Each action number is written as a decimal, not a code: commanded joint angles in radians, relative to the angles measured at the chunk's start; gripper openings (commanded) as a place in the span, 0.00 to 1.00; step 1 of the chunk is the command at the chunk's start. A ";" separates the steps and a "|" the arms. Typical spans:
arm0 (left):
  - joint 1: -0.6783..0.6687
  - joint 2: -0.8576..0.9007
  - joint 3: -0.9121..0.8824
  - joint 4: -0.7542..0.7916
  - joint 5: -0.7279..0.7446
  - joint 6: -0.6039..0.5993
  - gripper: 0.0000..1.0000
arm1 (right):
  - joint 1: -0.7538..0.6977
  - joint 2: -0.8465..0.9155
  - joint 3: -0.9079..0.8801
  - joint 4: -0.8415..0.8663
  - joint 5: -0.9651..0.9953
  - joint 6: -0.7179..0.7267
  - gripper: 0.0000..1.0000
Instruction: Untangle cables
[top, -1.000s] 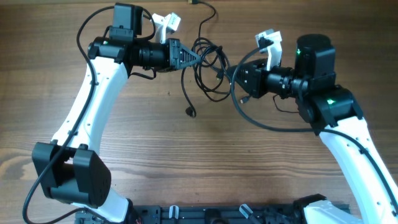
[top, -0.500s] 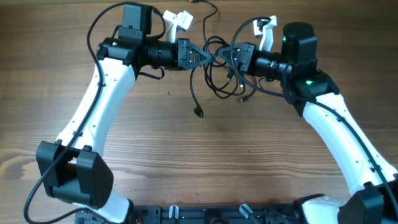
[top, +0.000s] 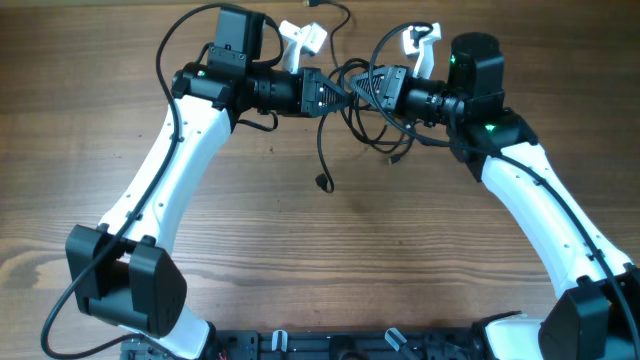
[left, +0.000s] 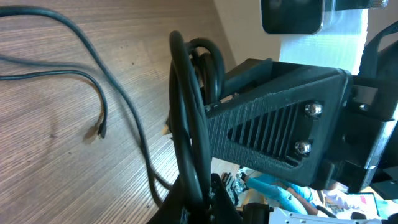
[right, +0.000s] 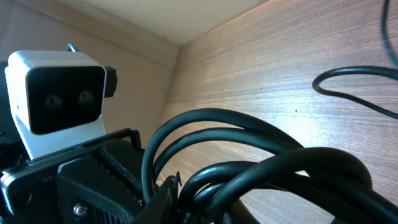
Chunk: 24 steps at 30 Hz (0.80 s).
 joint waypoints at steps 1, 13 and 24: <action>-0.020 -0.013 0.003 0.003 0.025 0.005 0.04 | -0.007 0.029 0.011 0.004 0.000 -0.014 0.04; 0.026 -0.013 0.003 -0.133 -0.406 -0.111 0.04 | -0.244 -0.002 0.011 -0.054 -0.404 -0.113 0.04; 0.026 -0.013 0.003 -0.148 -0.440 -0.153 0.41 | -0.261 -0.011 0.011 -0.266 -0.170 -0.245 0.04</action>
